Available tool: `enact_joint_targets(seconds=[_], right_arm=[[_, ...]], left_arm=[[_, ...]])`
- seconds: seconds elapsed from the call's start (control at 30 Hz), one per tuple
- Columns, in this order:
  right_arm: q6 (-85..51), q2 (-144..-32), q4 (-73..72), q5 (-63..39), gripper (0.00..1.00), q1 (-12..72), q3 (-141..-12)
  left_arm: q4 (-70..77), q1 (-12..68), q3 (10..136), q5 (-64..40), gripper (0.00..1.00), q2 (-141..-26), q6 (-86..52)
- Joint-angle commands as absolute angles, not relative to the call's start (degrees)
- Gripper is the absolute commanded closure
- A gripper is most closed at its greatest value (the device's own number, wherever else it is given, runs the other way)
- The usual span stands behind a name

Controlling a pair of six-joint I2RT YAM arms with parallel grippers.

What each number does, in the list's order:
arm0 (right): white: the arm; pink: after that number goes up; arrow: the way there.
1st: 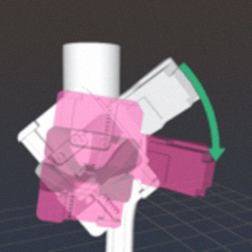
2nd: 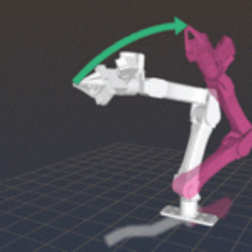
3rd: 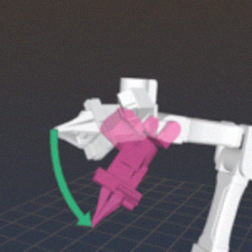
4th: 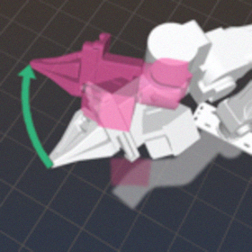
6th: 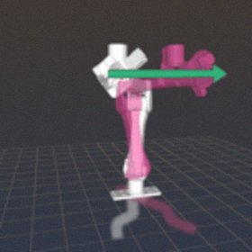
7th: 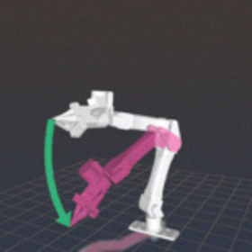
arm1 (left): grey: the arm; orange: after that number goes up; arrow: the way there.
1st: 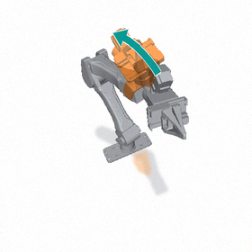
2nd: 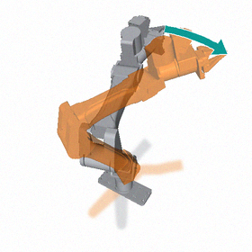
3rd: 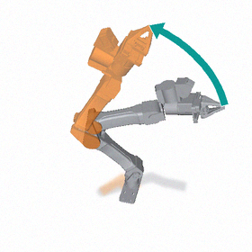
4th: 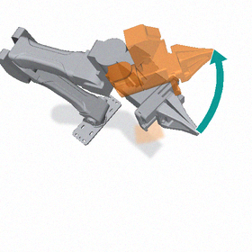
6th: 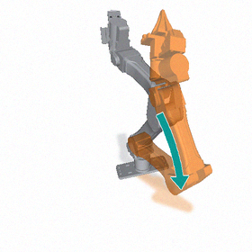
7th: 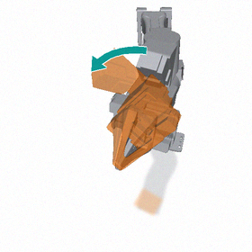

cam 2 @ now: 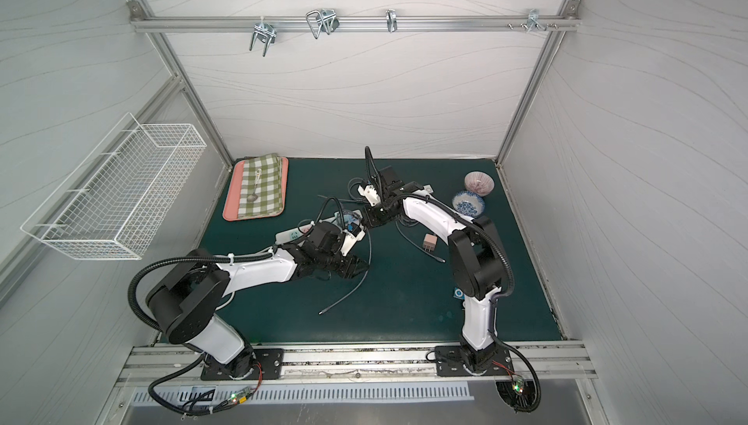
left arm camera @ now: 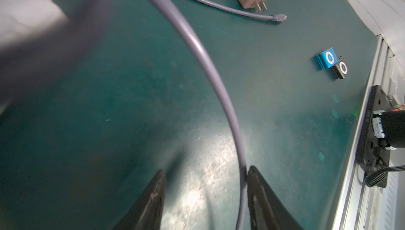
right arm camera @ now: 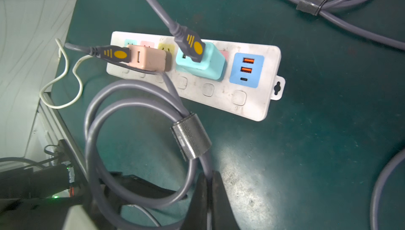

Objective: Charge mp3
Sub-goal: Pick up the charging cable from the center of the board.

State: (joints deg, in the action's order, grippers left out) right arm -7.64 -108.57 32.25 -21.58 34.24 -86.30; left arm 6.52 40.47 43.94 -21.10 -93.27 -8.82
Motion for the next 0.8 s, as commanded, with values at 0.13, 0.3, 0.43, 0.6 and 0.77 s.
enact_joint_targets(seconds=[0.13,0.3,0.43,0.6,0.77], right_arm=[[-10.1,-105.7,32.4,-23.3,1.00,34.0,-86.9],[-10.5,-105.8,32.1,-23.6,1.00,34.0,-87.5],[-11.1,-105.7,31.5,-24.4,1.00,34.0,-87.1],[-11.8,-104.5,30.5,-25.1,0.96,34.0,-85.2],[-10.8,-99.3,29.7,-22.5,0.63,32.0,-81.2]], left_arm=[[13.9,41.4,45.0,-24.8,0.49,-95.5,-11.9],[13.1,41.5,46.2,-26.1,0.69,-95.9,-11.2],[10.0,41.5,48.1,-27.5,1.00,-96.1,-10.1],[9.0,41.4,47.9,-27.0,1.00,-94.4,-11.1],[8.9,41.5,46.7,-25.5,1.00,-90.0,-12.7]])
